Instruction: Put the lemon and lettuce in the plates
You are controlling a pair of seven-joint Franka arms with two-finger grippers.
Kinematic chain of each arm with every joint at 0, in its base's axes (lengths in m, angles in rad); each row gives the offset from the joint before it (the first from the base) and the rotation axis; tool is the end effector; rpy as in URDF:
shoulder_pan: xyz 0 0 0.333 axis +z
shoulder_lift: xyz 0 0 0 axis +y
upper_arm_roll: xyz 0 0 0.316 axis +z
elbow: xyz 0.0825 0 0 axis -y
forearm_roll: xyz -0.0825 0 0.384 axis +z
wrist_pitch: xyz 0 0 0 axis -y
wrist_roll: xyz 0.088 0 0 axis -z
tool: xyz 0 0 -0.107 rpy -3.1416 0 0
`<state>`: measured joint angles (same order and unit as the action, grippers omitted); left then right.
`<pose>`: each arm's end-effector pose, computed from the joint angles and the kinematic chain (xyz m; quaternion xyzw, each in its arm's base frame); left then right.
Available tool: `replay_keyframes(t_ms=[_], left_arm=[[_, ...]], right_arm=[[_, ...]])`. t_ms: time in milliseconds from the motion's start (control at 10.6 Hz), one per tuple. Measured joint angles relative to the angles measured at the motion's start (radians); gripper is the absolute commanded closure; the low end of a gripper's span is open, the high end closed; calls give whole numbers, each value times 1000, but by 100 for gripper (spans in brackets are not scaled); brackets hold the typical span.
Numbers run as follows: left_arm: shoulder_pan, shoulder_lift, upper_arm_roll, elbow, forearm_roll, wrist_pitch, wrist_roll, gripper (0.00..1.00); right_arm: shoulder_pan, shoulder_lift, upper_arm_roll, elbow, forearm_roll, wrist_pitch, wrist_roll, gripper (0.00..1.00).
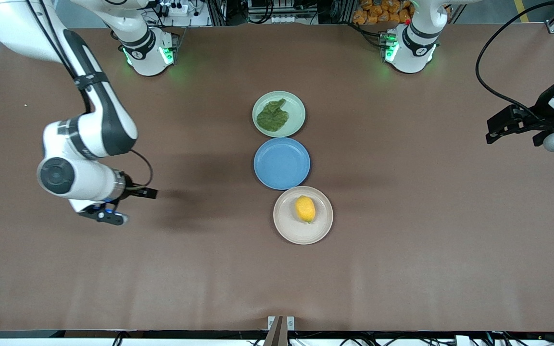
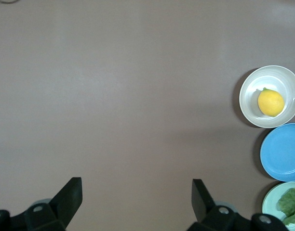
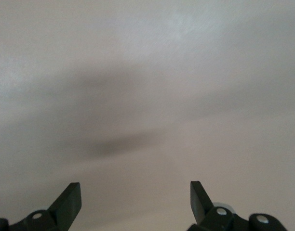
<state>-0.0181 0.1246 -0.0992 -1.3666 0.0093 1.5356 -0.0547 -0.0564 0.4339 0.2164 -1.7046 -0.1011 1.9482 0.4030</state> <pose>0.5864 -0.0637 0.6464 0.9993 -0.0305 0.0223 0.0034 0.6368 0.0833 0.3318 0.9906 -0.1037 -0.0860 0.0241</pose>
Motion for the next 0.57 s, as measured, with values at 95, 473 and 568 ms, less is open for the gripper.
replay_keyframes(t_ms=[95, 473, 568], left_arm=[[1, 0, 0, 0, 0, 0, 0, 0], [4, -3, 0, 0, 0, 0, 0, 0], [4, -3, 0, 0, 0, 0, 0, 0]], right_arm=[[14, -18, -43, 2, 0, 0, -64, 0], [52, -66, -124, 64, 0, -49, -202, 0], [52, -70, -124, 107, 0, -101, -217, 0]])
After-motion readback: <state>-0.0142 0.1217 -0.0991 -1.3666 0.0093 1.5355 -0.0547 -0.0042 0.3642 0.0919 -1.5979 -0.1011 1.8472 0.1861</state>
